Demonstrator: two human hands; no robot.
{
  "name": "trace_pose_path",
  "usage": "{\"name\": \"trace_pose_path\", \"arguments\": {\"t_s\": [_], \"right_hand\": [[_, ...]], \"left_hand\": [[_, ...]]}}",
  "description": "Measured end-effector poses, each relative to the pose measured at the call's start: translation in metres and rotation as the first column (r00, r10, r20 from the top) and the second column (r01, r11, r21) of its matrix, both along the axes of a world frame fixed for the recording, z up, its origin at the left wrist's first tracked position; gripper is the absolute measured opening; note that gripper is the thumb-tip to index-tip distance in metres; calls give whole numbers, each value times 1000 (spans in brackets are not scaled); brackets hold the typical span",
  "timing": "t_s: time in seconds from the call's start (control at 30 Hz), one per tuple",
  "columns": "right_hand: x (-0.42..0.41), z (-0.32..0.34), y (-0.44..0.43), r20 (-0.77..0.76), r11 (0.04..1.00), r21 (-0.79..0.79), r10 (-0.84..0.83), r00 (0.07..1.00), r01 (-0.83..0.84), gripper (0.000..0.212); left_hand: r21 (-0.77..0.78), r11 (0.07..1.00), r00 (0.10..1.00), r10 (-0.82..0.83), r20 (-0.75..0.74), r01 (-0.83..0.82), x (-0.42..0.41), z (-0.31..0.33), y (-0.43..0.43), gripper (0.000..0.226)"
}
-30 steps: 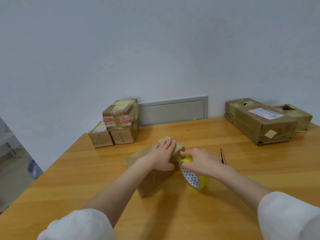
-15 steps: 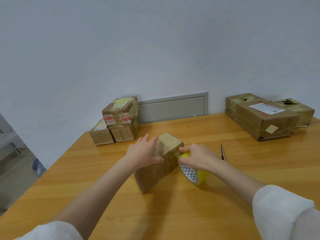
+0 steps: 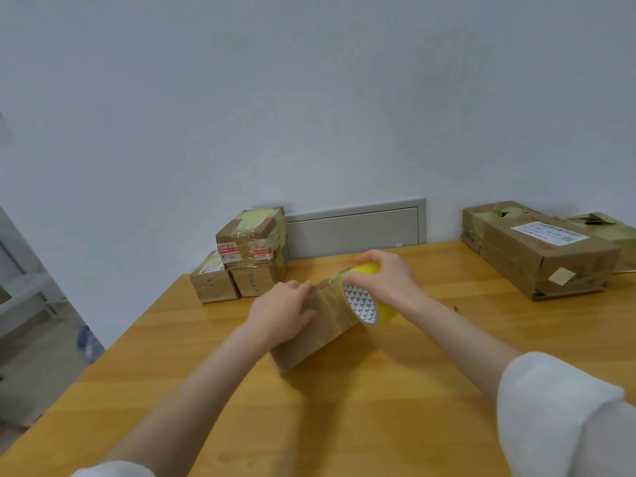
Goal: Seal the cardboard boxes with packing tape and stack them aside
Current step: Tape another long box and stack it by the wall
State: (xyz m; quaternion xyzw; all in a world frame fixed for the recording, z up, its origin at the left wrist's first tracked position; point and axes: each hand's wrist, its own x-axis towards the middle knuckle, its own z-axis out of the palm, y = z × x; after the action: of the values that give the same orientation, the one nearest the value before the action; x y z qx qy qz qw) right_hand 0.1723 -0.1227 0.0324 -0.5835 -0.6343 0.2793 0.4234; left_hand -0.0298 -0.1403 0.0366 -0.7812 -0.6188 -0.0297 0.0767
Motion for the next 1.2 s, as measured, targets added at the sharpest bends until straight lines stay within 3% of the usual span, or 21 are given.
{"name": "trace_pose_path", "arguments": {"t_s": [0.07,0.13,0.2,0.27,0.33,0.4,0.6,0.87,0.97,1.2], "right_hand": [[-8,3,5,9,999,1,-33,999,33,35],[-12,9,10,-53,999,-27,-27,998,26,41],[-12,16,11,-121,996,-63,47,992,-55,54],[-8,25,9,-139,988,-69,129,982,-140,65],[-2,31,9,-107,987,-44,148,983,-153,66],[0,29,7,-53,994,-29,105,993,-107,60],[-11,19,3,165,999,28,10,986,-15,60],[27,28,-13,83,987,-149,69,994,-56,42],[33,17,-24,37,988,-144,65,997,-59,44],[39,-12,-47,221,983,-175,91,971,-53,48]], "left_hand": [[-31,998,992,50,-113,-53,13,-19,-7,114],[-22,991,975,122,-184,-128,20,-30,-9,132],[4,991,979,133,-157,-134,20,-28,-4,127],[-101,992,996,66,-59,-72,20,-20,2,113],[-249,969,999,9,45,3,22,-16,6,94],[-269,963,999,-24,26,30,27,-18,5,87],[-183,983,997,-24,-76,9,37,-23,6,85],[-208,978,996,12,-86,-29,41,-19,6,83],[-221,975,996,16,-84,-34,42,-18,4,84],[-234,972,996,1,-85,-21,41,-17,5,83]]}}
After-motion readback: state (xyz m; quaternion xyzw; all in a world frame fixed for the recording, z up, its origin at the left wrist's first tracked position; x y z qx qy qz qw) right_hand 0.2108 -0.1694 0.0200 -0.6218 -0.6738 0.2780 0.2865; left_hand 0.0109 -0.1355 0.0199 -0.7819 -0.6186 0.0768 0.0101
